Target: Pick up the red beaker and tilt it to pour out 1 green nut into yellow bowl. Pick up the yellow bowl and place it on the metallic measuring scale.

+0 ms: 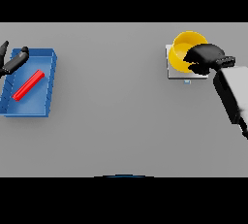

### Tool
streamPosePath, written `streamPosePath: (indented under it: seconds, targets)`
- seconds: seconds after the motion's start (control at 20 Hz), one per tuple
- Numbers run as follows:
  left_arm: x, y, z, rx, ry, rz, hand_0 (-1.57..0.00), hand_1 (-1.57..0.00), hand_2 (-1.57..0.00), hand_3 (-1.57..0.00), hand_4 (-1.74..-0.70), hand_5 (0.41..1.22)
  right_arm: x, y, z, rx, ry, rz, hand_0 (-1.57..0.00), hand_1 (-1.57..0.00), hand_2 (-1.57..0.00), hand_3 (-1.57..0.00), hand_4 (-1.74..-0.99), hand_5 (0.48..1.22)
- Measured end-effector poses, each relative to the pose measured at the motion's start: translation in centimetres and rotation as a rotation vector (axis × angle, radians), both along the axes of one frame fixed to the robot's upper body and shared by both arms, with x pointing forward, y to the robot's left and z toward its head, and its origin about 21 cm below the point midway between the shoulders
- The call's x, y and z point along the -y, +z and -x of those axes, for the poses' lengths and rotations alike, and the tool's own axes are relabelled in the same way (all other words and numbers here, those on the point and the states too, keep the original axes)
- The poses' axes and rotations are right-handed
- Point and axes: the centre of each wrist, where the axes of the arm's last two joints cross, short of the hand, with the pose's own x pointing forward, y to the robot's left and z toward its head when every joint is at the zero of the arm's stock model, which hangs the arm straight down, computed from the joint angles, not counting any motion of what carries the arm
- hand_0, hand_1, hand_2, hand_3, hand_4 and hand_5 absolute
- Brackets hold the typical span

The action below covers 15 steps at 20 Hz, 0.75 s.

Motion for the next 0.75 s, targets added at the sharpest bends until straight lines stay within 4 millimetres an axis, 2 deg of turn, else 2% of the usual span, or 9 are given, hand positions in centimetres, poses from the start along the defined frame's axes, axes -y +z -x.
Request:
streamPosePath:
  seconds: [0.05,0.15,0.3,0.5,0.75]
  targets:
    - [0.13,-0.09,-0.22,0.000,0.000,0.005,0.00,0.00,0.00,0.00,-0.73,0.723,0.17,0.10,0.06,-0.007,-0.004,-0.009,-0.90,-1.15,-1.19,-0.94,-1.660,1.143]
    - [-0.42,0.27,0.00,0.018,-0.008,0.001,0.00,0.00,0.00,0.00,-0.73,0.729,0.39,0.09,-0.02,-0.013,-0.029,-0.020,-0.58,-0.83,-0.91,-0.74,-1.588,1.016]
    - [-0.11,-0.17,-0.02,-0.001,-0.008,0.002,0.00,0.00,0.00,0.00,-0.73,0.712,0.63,-0.09,0.03,-0.037,-0.046,0.002,-0.29,-0.48,-0.60,-0.57,-1.517,0.902]
    - [-0.02,-0.09,-0.23,0.002,-0.005,0.000,0.00,0.00,0.00,0.00,-0.72,0.700,0.43,-0.18,-0.09,-0.028,0.005,0.027,-0.12,-0.19,-0.31,-0.41,-1.456,0.827]
    - [0.09,0.11,-0.44,0.010,-0.007,0.002,0.00,0.00,0.00,0.00,-0.72,0.693,0.39,-0.24,0.10,-0.069,-0.025,0.035,-0.04,-0.06,-0.10,-0.27,-1.410,0.759]
